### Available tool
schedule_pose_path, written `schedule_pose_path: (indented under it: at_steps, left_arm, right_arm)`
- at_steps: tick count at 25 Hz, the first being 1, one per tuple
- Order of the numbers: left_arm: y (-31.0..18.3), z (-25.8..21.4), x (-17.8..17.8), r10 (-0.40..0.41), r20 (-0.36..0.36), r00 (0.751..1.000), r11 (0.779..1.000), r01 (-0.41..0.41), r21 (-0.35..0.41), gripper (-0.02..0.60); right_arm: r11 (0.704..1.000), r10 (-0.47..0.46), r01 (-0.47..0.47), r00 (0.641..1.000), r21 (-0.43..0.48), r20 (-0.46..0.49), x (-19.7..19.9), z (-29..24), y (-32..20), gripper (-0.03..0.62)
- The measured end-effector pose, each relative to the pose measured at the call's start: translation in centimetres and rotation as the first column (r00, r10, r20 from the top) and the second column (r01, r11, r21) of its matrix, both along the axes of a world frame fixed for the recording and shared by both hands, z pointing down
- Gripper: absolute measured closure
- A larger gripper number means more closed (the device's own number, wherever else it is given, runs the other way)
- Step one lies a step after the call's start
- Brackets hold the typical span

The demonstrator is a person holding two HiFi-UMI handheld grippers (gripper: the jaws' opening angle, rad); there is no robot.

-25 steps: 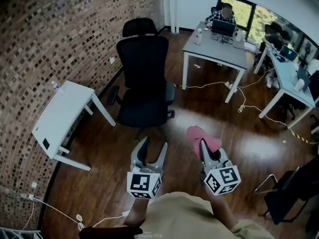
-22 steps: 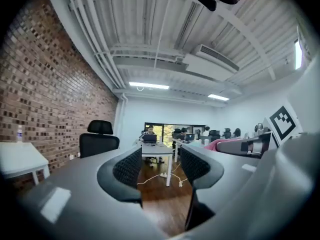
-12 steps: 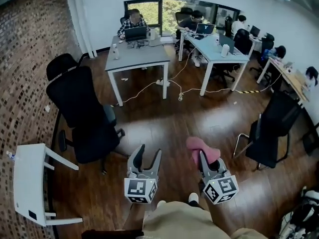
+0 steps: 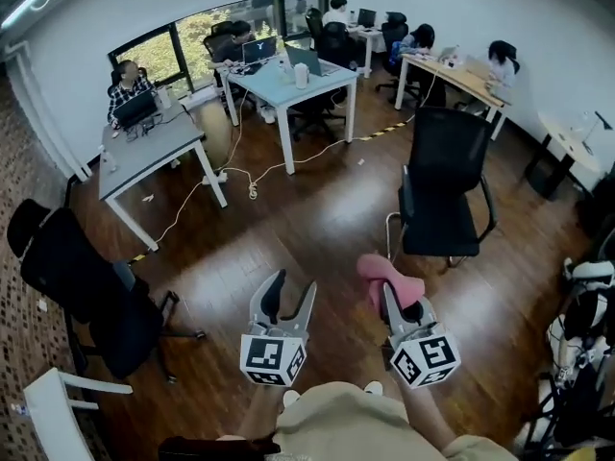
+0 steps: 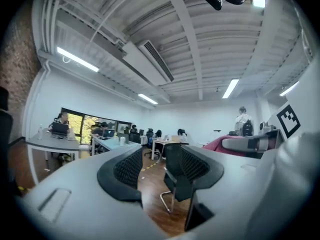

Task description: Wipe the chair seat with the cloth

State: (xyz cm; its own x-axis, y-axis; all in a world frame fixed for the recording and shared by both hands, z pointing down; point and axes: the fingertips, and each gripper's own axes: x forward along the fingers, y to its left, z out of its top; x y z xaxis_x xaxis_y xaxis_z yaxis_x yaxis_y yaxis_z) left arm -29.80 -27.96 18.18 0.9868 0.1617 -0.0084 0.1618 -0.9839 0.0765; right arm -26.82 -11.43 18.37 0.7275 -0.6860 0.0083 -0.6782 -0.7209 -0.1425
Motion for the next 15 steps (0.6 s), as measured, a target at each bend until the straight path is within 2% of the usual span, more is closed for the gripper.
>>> schedule_pose_path:
  at_steps: [4, 7, 11, 15]
  left_arm:
    - [11.5, 0.0, 4.7, 0.147, -0.011, 0.989, 0.989, -0.147, 0.006, 0.363]
    - [18.2, 1.5, 7.1, 0.217, 0.028, 0.976, 0.976, -0.217, 0.011, 0.362]
    - [25.6, 2.7, 9.7, 0.295, 0.043, 0.955, 0.955, -0.295, -0.002, 0.362]
    - [31.1, 3.2, 13.2, 0.375, 0.095, 0.922, 0.926, -0.378, 0.011, 0.362]
  right_arm:
    - [0.99, 0.143, -0.143, 0.99, 0.005, 0.01, 2.9, 1.1, 11.6, 0.577]
    - [0.976, 0.215, -0.216, 0.975, 0.007, 0.059, 3.8, 3.5, 18.5, 0.577]
    - [0.964, 0.26, -0.262, 0.965, 0.045, 0.042, 4.4, 4.3, 25.6, 0.577]
    - [0.948, 0.314, -0.315, 0.949, 0.052, 0.031, 6.1, 4.5, 30.4, 0.577]
